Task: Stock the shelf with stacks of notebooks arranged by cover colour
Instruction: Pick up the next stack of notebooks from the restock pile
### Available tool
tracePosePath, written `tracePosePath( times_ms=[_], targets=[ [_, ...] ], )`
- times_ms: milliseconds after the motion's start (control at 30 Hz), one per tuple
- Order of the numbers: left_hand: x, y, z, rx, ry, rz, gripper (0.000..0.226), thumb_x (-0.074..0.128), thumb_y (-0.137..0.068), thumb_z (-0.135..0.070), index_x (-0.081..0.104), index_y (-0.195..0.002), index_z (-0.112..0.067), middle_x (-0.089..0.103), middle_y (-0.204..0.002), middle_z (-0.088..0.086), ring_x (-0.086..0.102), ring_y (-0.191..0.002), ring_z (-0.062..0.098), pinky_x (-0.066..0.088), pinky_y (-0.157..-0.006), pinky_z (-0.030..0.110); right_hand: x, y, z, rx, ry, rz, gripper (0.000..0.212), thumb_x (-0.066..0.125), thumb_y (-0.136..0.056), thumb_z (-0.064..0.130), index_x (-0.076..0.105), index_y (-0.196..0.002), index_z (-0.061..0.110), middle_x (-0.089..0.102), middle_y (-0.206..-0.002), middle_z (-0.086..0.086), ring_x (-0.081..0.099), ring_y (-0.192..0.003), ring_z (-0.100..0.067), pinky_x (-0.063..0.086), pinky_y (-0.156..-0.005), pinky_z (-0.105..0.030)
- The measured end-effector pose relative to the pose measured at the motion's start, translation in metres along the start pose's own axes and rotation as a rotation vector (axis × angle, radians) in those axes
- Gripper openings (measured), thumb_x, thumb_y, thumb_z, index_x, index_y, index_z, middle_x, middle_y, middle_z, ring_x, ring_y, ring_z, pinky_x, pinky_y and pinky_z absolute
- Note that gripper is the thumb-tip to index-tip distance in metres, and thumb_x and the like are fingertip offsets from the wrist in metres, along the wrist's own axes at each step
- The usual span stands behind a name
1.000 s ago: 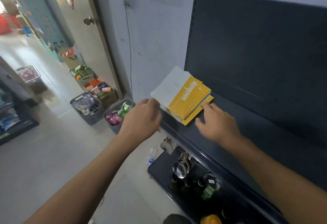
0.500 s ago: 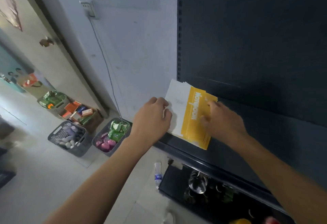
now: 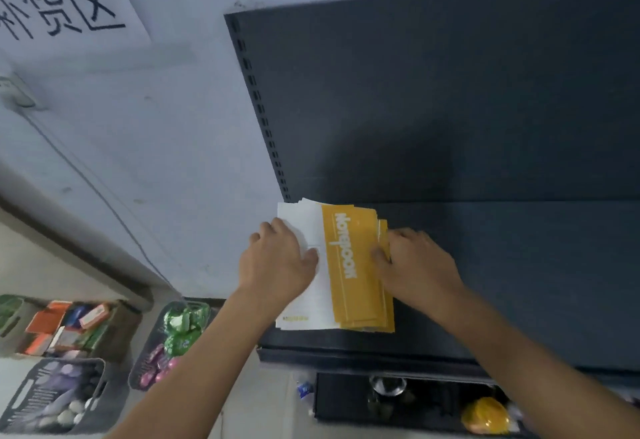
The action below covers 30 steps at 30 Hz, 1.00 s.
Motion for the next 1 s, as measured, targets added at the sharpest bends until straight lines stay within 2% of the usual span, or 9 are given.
tracePosePath(
  times_ms=[67,133,233,333,467,600,833,900,1000],
  targets=[
    [0.002,-0.002,-0.001,0.021,0.0,0.015,0.058,0.058,-0.091,-0.055,0.043,-0.124,-0.01,0.052,-0.117,0.007,0.053,-0.108,0.027,0.038,-0.072,0.033,0.011,0.01,0.006,-0.006,-0.036,0.084,0.045,0.03,-0.104,0.051,0.058,-0.109,0.017,0.055,-0.125,0.001,0.046,-0.124,-0.021,0.048,-0.096,-0.043],
    [0.001,-0.003,0.002,0.027,0.03,0.022,0.056,0.06,-0.09,-0.053,0.044,-0.123,-0.011,0.051,-0.112,0.004,0.053,-0.102,0.025,0.039,-0.071,0.033,0.022,0.018,0.013,-0.017,-0.002,0.1,0.054,0.028,-0.105,0.052,0.054,-0.13,0.012,0.045,-0.144,-0.002,0.035,-0.136,-0.022,0.04,-0.109,-0.043],
    [-0.004,-0.005,0.01,0.016,0.085,0.044,0.05,0.064,-0.09,-0.05,0.046,-0.119,-0.013,0.047,-0.101,0.0,0.046,-0.085,0.02,0.039,-0.068,0.033,0.029,0.024,0.024,-0.015,0.053,0.051,0.063,0.026,-0.105,0.054,0.047,-0.142,0.008,0.03,-0.158,-0.004,0.02,-0.148,-0.022,0.032,-0.116,-0.043],
    [-0.008,-0.006,0.016,0.018,0.119,0.069,0.047,0.066,-0.089,-0.045,0.045,-0.117,-0.014,0.051,-0.101,0.001,0.046,-0.082,0.02,0.04,-0.067,0.032,0.032,0.026,0.034,-0.005,0.015,0.072,0.072,0.024,-0.104,0.058,0.039,-0.15,0.005,0.018,-0.167,-0.003,0.008,-0.154,-0.02,0.021,-0.12,-0.044],
    [-0.009,-0.012,0.025,0.051,0.19,0.096,0.044,0.071,-0.085,-0.043,0.043,-0.108,-0.017,0.057,-0.102,0.002,0.052,-0.084,0.021,0.039,-0.068,0.03,0.036,0.023,0.042,0.02,-0.044,0.082,0.08,0.022,-0.102,0.063,0.032,-0.155,0.005,0.013,-0.169,-0.004,0.008,-0.155,-0.018,0.013,-0.122,-0.041],
    [-0.005,-0.019,0.035,0.038,0.231,0.155,0.042,0.073,-0.081,-0.044,0.051,-0.103,-0.017,0.059,-0.099,-0.001,0.057,-0.088,0.021,0.038,-0.063,0.029,0.043,0.027,0.04,0.01,-0.077,0.048,0.074,0.026,-0.102,0.062,0.038,-0.153,0.01,0.014,-0.169,0.0,0.013,-0.154,-0.016,0.013,-0.123,-0.038],
    [-0.01,-0.018,0.042,0.045,0.165,0.125,0.039,0.075,-0.08,-0.044,0.05,-0.094,-0.018,0.056,-0.086,-0.005,0.047,-0.07,0.008,0.029,-0.052,0.023,0.051,0.037,0.04,-0.041,-0.113,0.023,0.074,0.035,-0.101,0.061,0.027,-0.158,0.015,0.015,-0.168,0.003,0.01,-0.154,-0.012,0.01,-0.124,-0.037],
    [-0.011,-0.016,0.042,0.048,0.167,0.104,0.037,0.074,-0.08,-0.042,0.049,-0.092,-0.017,0.057,-0.085,-0.003,0.05,-0.07,0.009,0.03,-0.051,0.023,0.049,0.039,0.043,-0.047,-0.157,0.021,0.072,0.038,-0.101,0.059,0.028,-0.157,0.016,0.02,-0.167,0.003,0.012,-0.153,-0.013,0.012,-0.124,-0.039],
    [-0.014,-0.013,0.044,0.032,0.163,0.106,0.035,0.073,-0.081,-0.036,0.049,-0.092,-0.014,0.06,-0.084,0.002,0.059,-0.074,0.02,0.037,-0.052,0.028,0.045,0.042,0.053,-0.086,-0.218,-0.005,0.064,0.042,-0.101,0.054,0.032,-0.153,0.017,0.035,-0.159,0.002,0.024,-0.149,-0.017,0.017,-0.122,-0.036]
  ],
)
Point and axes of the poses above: each hand's wrist, its own y-axis away from the middle knuckle, its own x-axis out of the palm, z = x × y, the point moved 3 cm from there along -y, towards the middle knuckle
